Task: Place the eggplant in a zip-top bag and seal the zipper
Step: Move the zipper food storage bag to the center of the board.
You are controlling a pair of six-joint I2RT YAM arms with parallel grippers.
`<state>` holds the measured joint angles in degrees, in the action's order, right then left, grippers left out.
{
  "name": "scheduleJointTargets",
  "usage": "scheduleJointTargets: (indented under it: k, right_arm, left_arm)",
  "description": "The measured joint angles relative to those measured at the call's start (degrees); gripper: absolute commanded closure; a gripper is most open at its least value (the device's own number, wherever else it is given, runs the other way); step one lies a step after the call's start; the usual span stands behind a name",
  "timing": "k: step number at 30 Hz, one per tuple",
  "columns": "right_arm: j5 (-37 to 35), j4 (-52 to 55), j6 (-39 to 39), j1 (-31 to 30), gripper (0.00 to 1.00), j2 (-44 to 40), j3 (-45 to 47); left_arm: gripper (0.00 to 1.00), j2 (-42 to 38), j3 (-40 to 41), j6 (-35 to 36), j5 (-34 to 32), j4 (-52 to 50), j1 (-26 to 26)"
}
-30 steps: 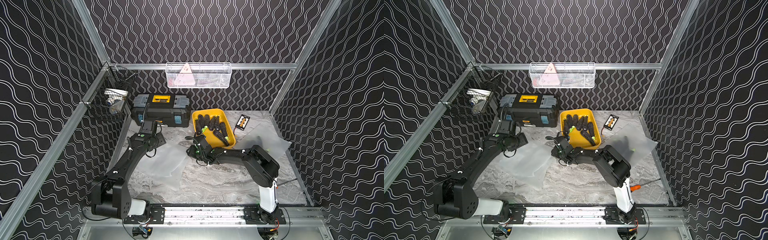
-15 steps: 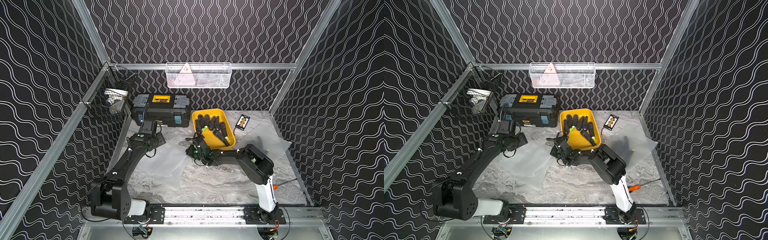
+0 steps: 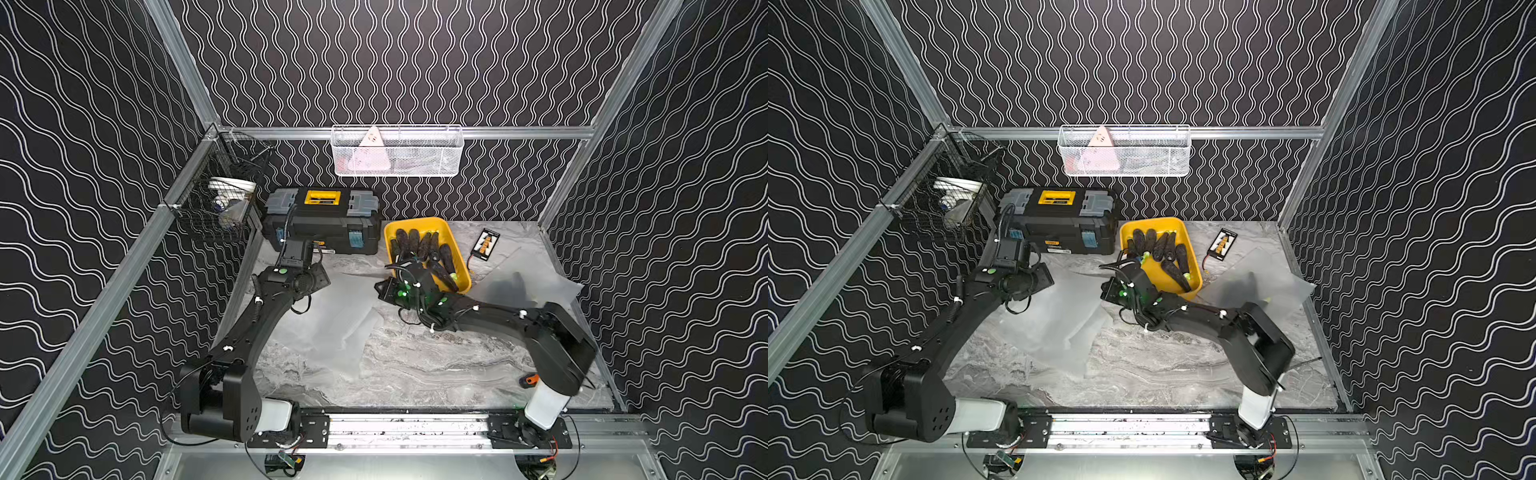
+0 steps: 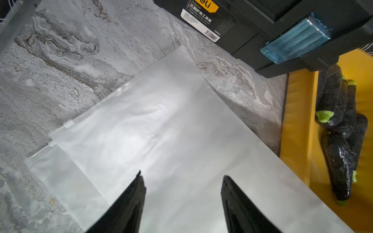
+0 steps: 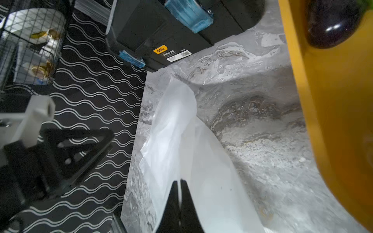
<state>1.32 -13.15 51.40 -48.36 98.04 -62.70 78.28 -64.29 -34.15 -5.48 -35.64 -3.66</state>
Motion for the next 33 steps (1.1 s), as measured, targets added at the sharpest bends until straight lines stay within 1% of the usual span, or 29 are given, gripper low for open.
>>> scheduleJointTargets:
  k: [2,5,10,12,16,17,18,20,21,22,23,26,28,31,33]
  right_arm:
    - [-0.85,3.96,-1.38,0.13,1.0,-5.01,2.14]
    - [-1.42,11.3,-2.4,1.81,1.0,-11.45,4.9]
    - [-0.92,25.59,-4.33,6.36,1.0,-17.7,7.56]
    - [0.55,31.87,-5.2,9.62,1.0,-20.44,9.42]
    - [0.59,41.86,-8.17,18.32,0.99,-25.07,12.28]
    - [0.61,44.0,-9.33,21.18,0.96,-26.01,12.79]
    - [0.28,45.68,-10.64,24.13,0.87,-26.73,13.27]
    - [-1.79,47.84,-12.39,28.55,0.76,-26.84,13.9]
    - [-2.47,49.05,-13.7,29.77,0.7,-26.18,13.92]
    - [-2.51,49.66,-15.19,30.23,0.64,-25.24,13.79]
    - [-2.69,50.27,-15.96,30.53,0.62,-23.82,13.33]
    - [-3.74,51.89,-17.84,30.84,0.58,-20.48,10.93]
    - [-3.82,52.15,-19.04,30.6,0.57,-19.67,8.94]
    - [-4.85,52.83,-19.8,27.5,0.56,-19.21,5.84]
    - [-4.09,52.57,-20.41,23.71,0.56,-18.67,3.91]
  left_arm:
    - [0.35,-0.35,-0.74,1.11,-1.29,-0.24,-0.42]
    - [0.35,-0.76,-2.4,2.36,-4.28,-0.76,-2.93]
    - [0.35,-0.02,-3.89,3.85,-7.85,-1.68,-7.43]
    - [0.35,0.7,-3.89,4.09,-8.31,-1.84,-8.66]
    - [0.35,2.14,-3.87,4.11,-8.81,-1.88,-11.02]
    - [0.35,2.73,-3.85,4.15,-8.79,-1.86,-11.69]
    - [0.35,3.32,-3.78,4.2,-8.72,-1.86,-12.2]
    - [0.35,4.35,-3.32,4.28,-8.04,-1.68,-12.92]
    - [0.35,4.83,-3.06,4.28,-7.56,-1.6,-13.2]
    - [0.35,5.27,-2.89,4.28,-7.06,-1.6,-13.38]
    - [0.35,5.79,-2.75,4.28,-6.49,-1.6,-13.73]
    - [0.35,6.62,-2.32,4.28,-4.17,-1.09,-15.17]
    - [0.35,6.91,-1.68,4.28,-1.92,-0.72,-15.67]
    - [0.35,7.19,-0.81,4.28,1.46,-0.09,-15.65]
    - [0.35,7.37,0.09,4.28,4.11,0.28,-15.65]
